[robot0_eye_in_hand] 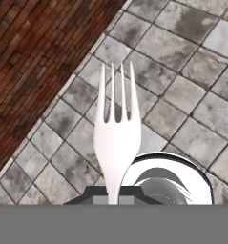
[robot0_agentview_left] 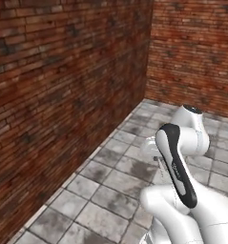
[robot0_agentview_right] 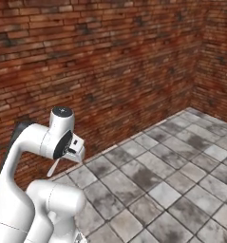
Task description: Take the fork and place it on the left side of the plate. Then take the spoon and place it on the right side of the plate. Make sure they're directly next to the plate.
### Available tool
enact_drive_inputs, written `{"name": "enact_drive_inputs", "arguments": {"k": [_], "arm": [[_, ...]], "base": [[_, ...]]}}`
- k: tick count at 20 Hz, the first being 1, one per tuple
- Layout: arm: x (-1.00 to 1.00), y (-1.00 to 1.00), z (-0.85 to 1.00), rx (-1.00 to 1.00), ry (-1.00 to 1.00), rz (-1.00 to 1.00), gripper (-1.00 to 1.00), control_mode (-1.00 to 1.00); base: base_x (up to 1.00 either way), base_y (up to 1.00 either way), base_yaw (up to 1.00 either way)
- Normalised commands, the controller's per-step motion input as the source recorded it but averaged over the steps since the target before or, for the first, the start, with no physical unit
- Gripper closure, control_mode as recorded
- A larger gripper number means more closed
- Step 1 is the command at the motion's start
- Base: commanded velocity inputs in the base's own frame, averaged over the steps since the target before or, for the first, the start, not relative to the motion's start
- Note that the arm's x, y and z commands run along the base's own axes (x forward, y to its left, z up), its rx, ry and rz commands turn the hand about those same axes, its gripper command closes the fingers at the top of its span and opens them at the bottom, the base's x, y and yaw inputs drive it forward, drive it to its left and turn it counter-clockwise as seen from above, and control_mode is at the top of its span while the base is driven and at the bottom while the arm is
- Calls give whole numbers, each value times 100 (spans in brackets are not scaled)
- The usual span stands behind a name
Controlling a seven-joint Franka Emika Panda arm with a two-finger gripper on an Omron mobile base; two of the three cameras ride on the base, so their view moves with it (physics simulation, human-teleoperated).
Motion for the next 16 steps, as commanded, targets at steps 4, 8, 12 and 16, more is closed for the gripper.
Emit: {"name": "enact_drive_inputs", "arguments": {"k": [4, 8, 12, 16], "arm": [[0, 0, 0, 0, 0, 0, 100, 100], [0, 0, 0, 0, 0, 0, 100, 100], [0, 0, 0, 0, 0, 0, 100, 100], [0, 0, 0, 0, 0, 0, 100, 100]], "base": [[71, -13, -41], [71, -15, -41], [71, -16, -40], [76, -12, -38]]}}
